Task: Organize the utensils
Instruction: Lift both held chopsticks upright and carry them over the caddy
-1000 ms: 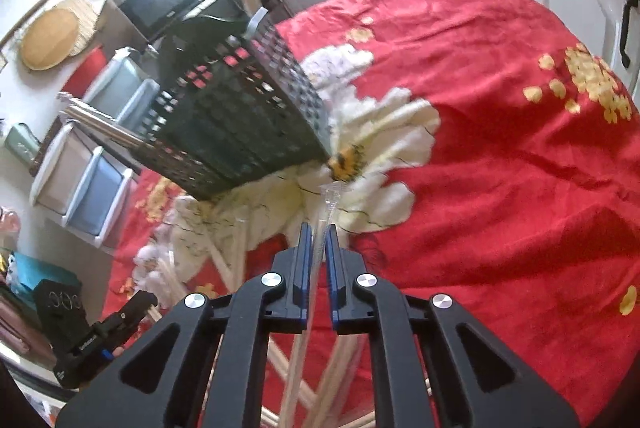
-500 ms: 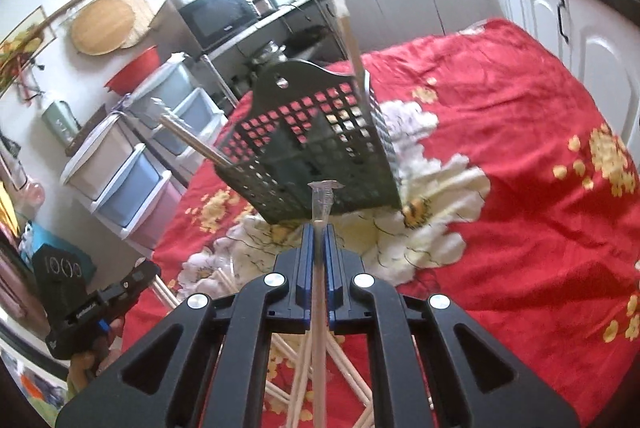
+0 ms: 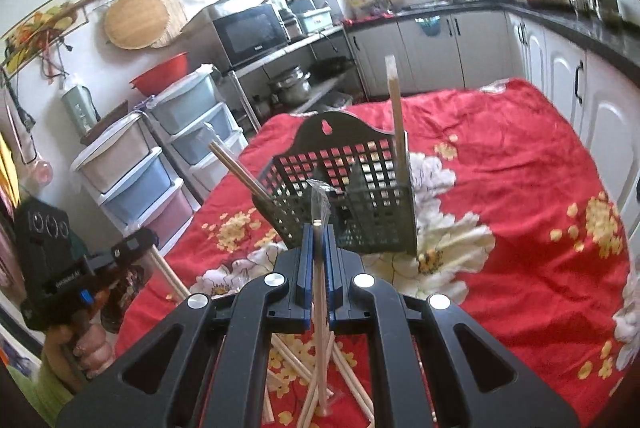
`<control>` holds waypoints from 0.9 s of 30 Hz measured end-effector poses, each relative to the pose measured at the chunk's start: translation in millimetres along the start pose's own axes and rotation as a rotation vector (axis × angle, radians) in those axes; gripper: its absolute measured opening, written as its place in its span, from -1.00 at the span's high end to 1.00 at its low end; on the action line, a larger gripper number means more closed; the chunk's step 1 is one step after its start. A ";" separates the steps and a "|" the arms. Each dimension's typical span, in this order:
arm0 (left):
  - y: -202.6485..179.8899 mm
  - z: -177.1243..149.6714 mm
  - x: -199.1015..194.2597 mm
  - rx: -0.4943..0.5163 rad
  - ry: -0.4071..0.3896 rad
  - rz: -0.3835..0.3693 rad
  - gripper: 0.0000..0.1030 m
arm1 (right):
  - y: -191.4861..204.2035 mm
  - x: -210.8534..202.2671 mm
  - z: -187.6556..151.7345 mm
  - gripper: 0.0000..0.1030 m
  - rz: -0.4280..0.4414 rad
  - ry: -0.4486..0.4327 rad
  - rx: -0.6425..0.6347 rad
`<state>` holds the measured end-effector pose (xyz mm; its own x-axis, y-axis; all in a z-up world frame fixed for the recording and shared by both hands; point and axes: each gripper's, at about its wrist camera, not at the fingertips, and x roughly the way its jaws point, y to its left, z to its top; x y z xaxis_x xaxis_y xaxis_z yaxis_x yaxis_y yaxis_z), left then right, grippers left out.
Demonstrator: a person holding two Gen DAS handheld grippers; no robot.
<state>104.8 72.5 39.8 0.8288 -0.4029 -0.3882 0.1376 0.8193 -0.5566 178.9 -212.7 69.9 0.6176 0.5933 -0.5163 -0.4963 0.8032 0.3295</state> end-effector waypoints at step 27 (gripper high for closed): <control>-90.1 78.9 3.1 0.264 -0.178 -0.044 0.94 | 29.5 -37.4 46.2 0.90 -0.027 -0.213 -0.155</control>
<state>137.8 29.6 146.8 0.8976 -0.3820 -0.2201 0.2924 0.8894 -0.3513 169.3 -208.7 135.4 0.7383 0.5824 -0.3401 -0.5549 0.8112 0.1845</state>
